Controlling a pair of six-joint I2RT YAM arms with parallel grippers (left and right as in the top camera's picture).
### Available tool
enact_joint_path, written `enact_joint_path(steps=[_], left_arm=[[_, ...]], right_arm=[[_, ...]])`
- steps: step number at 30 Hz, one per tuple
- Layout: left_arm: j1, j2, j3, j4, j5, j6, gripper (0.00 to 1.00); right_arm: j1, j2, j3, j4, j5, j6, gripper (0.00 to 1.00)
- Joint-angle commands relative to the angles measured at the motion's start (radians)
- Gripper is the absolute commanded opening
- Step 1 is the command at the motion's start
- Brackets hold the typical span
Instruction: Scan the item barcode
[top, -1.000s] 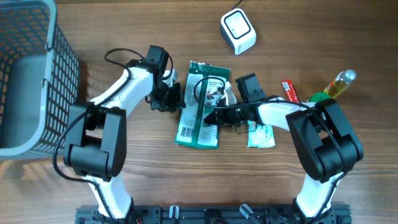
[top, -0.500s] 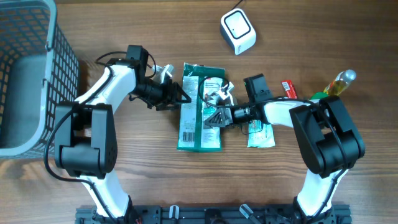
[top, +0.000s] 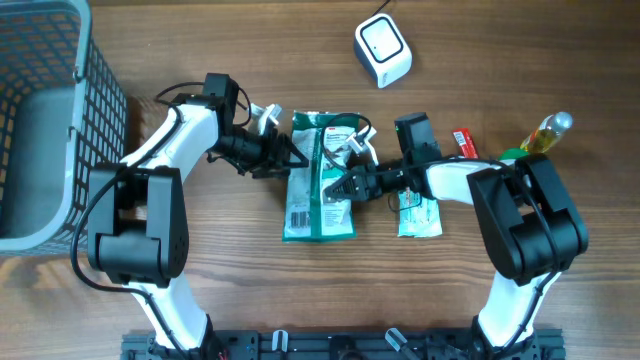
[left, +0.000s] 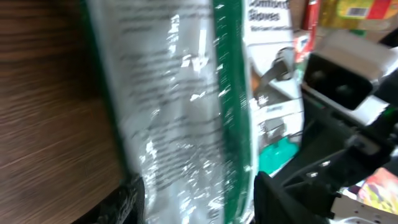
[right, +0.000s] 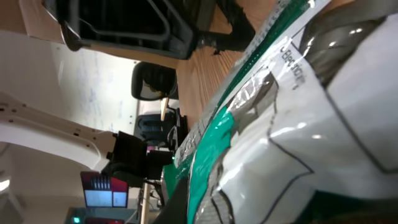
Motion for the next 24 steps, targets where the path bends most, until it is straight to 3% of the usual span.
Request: enact_joint_path(steps=[1,13,18,24], left_arm=[[0.008,0.012,-0.008,-0.011,-0.071,0.023,0.49],[0.006,0.012,-0.008,-0.056,-0.055,0.019,0.54],[0.006,0.012,-0.008,-0.055,-0.1,0.018,0.5],[0.006,0.012,-0.008,-0.034,-0.131,-0.013,0.47]], right_arm=[[-0.026,0.019,-0.003,0.008,-0.045,0.006,0.04],[-0.027,0.019,-0.003,0.009,-0.045,0.006,0.04],[-0.027,0.019,-0.003,-0.007,-0.04,0.006,0.04],[-0.027,0.019,-0.003,-0.183,0.225,0.006,0.04]])
